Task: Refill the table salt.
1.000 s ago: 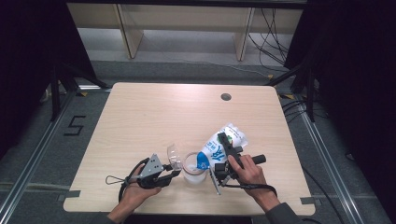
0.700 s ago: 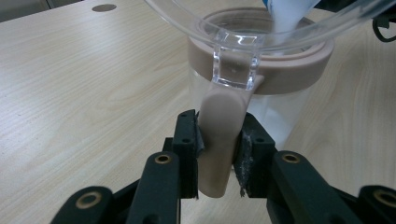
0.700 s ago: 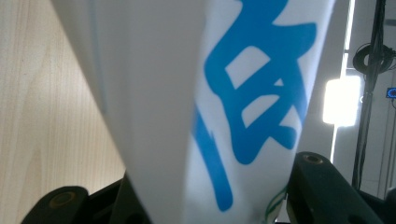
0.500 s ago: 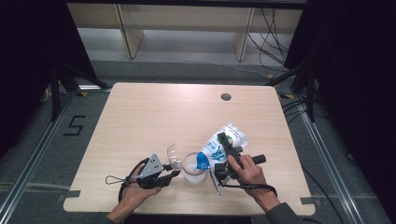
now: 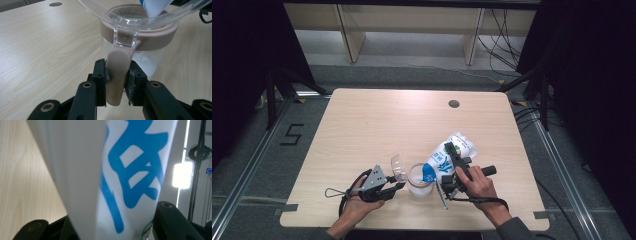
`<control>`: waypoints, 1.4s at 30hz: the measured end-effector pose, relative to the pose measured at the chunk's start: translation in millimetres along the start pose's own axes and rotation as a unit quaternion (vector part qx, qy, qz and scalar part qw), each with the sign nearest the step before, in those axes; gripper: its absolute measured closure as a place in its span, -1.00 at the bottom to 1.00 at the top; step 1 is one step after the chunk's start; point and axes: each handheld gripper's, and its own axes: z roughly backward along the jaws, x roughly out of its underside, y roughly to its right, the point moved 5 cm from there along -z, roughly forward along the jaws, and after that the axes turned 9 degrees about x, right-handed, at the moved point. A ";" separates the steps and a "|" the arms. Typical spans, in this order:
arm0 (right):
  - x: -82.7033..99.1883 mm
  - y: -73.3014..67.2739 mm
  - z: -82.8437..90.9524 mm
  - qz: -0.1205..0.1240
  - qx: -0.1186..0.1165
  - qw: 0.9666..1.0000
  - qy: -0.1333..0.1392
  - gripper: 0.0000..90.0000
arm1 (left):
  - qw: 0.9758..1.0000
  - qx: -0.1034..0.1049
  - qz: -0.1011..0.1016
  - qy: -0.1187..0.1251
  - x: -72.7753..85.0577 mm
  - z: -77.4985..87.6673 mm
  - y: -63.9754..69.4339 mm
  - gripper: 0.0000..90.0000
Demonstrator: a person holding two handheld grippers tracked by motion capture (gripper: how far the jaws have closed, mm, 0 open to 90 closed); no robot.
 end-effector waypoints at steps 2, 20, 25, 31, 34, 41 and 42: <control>0.1 0.3 0.2 0.002 0.000 1.000 0.000 0.39 | 1.000 0.003 0.000 0.002 -0.1 -0.3 0.0 0.59; 0.1 -0.3 0.9 -0.006 0.001 1.000 -0.002 0.42 | 1.000 0.002 0.000 0.002 -0.1 -0.1 0.0 0.59; 0.2 -0.8 1.2 -0.008 0.000 1.000 -0.004 0.42 | 1.000 0.002 0.002 0.002 -0.1 -0.1 0.2 0.59; 0.1 -0.3 0.9 -0.009 0.000 1.000 -0.003 0.43 | 1.000 0.002 0.000 0.002 -0.1 -0.1 0.0 0.59; -0.5 -0.4 -0.1 -0.011 0.007 1.000 0.006 0.44 | 1.000 0.003 0.001 0.002 -0.1 -0.2 0.2 0.59; 0.6 0.2 1.0 -0.004 -0.003 1.000 -0.003 0.44 | 1.000 0.002 0.000 0.002 -0.2 0.0 0.0 0.59; 0.5 0.3 0.9 -0.003 -0.005 1.000 -0.003 0.44 | 1.000 0.001 0.004 0.003 -0.1 0.1 0.4 0.59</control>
